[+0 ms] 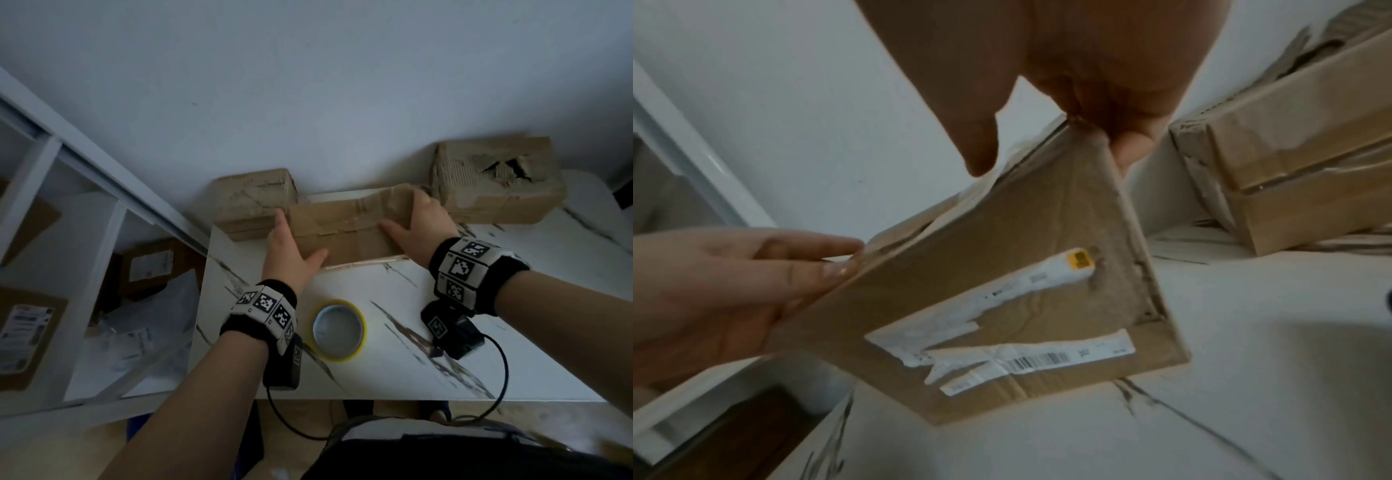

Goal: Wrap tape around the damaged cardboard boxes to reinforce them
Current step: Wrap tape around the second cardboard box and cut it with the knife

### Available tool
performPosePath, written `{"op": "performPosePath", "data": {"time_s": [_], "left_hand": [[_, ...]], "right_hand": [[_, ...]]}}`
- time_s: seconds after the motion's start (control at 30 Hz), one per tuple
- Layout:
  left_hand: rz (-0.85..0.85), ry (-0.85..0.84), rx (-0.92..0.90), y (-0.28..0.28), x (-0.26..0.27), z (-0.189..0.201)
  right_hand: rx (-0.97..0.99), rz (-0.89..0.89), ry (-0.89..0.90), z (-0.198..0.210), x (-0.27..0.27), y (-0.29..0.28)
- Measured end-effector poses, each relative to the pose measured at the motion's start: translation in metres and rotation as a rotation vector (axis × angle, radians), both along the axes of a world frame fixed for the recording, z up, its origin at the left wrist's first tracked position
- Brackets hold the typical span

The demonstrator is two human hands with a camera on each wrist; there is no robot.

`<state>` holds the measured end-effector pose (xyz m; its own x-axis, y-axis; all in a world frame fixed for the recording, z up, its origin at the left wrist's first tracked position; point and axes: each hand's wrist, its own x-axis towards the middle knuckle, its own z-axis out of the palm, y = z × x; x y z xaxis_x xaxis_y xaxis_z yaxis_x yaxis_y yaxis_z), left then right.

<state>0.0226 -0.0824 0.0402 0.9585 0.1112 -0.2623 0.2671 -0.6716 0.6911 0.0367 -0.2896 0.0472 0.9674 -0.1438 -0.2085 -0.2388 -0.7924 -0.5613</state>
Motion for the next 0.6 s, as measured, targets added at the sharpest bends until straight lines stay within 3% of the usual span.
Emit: {"op": "performPosePath", "data": {"time_s": [0.23,0.6], "left_hand": [[-0.064,-0.071,0.054,-0.008,-0.013,-0.005],[-0.048,-0.063,0.092,0.000,-0.027,-0.020]], "right_hand": [[0.118,-0.148,-0.079,0.009,-0.010,-0.017],[0.144,-0.131,0.082,-0.023,-0.034,-0.016]]}}
